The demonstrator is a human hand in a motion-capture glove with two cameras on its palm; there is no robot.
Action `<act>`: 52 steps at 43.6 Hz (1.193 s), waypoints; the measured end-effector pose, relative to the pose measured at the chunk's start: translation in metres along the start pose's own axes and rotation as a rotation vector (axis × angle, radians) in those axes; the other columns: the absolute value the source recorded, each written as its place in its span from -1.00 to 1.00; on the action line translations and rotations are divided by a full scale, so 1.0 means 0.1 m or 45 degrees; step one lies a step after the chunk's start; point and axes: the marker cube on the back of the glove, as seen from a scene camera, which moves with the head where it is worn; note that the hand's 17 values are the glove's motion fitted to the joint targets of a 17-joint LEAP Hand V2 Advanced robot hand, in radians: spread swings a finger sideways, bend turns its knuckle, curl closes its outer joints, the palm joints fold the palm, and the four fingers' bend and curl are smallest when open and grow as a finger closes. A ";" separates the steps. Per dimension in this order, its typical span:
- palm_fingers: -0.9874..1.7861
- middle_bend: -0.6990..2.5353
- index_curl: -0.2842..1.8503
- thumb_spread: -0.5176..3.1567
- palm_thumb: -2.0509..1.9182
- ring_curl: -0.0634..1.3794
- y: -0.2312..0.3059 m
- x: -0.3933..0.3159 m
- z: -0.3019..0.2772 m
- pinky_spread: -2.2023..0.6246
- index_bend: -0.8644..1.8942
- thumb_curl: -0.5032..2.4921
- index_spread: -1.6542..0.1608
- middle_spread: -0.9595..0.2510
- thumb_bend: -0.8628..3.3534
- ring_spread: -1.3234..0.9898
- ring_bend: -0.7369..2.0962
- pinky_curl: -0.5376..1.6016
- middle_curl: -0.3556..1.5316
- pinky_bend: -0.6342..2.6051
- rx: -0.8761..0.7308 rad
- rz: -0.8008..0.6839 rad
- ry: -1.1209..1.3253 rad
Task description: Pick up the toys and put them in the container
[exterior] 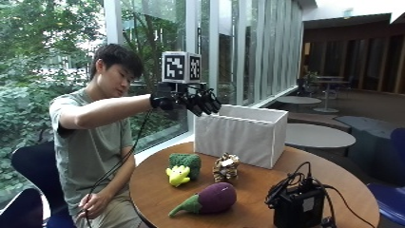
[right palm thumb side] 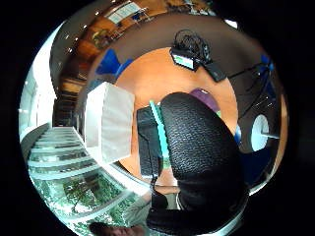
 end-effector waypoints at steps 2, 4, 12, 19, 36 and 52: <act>-0.30 -0.43 -0.58 0.02 -0.02 -0.67 -0.06 -0.01 0.06 0.50 -0.27 -0.62 0.56 0.44 -0.62 0.04 -0.22 -0.23 -0.37 -0.17 -0.024 0.003 -0.006; -0.30 -0.43 -0.57 0.02 -0.02 -0.66 -0.12 -0.02 0.13 0.50 -0.28 -0.62 0.57 0.43 -0.62 0.05 -0.21 -0.22 -0.36 -0.17 -0.042 0.006 -0.011; -0.34 -0.45 -0.57 0.02 0.00 -0.61 -0.45 -0.04 0.76 0.52 -0.32 -0.60 0.58 0.48 -0.61 0.07 -0.14 -0.18 -0.37 -0.09 -0.165 0.078 -0.060; -0.38 -0.45 -0.60 0.00 0.01 -0.58 -0.69 -0.02 1.57 0.53 -0.35 -0.57 0.61 0.54 -0.61 0.10 -0.11 -0.16 -0.34 -0.03 -0.331 0.130 -0.083; -0.04 -0.34 -0.71 -0.06 0.10 -0.41 -0.83 -0.09 2.60 0.43 -0.41 -0.50 0.65 0.57 -0.57 0.00 0.24 -0.12 -0.26 0.14 -0.267 0.061 0.013; 0.46 -0.07 -0.71 -0.22 0.34 -0.25 -0.89 -0.10 2.21 0.30 -0.18 -0.33 0.54 0.18 -0.50 -0.15 0.41 -0.13 -0.04 0.08 -0.123 0.047 -0.126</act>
